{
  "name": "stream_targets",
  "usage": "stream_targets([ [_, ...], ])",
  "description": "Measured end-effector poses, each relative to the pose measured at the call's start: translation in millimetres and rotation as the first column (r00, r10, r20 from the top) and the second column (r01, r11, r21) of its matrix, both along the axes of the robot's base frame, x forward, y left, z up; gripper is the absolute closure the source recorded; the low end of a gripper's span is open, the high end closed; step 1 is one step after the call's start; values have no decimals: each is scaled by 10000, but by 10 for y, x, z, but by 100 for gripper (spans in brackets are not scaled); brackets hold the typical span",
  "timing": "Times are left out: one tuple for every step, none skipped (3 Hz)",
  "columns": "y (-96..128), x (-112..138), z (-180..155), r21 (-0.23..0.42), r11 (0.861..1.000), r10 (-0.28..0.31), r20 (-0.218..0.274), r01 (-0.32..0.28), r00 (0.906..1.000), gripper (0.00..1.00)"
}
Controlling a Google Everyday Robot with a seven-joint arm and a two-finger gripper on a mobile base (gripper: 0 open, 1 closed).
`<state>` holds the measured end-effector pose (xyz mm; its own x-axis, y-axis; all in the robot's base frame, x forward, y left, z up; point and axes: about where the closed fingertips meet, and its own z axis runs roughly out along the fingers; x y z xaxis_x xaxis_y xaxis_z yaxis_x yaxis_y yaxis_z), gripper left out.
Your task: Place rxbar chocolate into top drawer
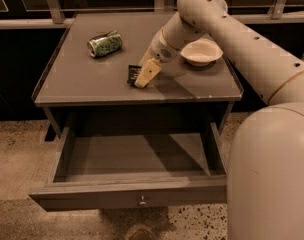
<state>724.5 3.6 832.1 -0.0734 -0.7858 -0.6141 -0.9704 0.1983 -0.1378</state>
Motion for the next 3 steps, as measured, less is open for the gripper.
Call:
stream_targets([
  [0, -1, 0, 2, 10000, 1, 0, -1, 10000, 100],
  [18, -127, -3, 193, 9998, 86, -26, -85, 10000, 100],
  [-73, -409, 315, 491, 9988, -80, 897, 36, 9959, 100],
])
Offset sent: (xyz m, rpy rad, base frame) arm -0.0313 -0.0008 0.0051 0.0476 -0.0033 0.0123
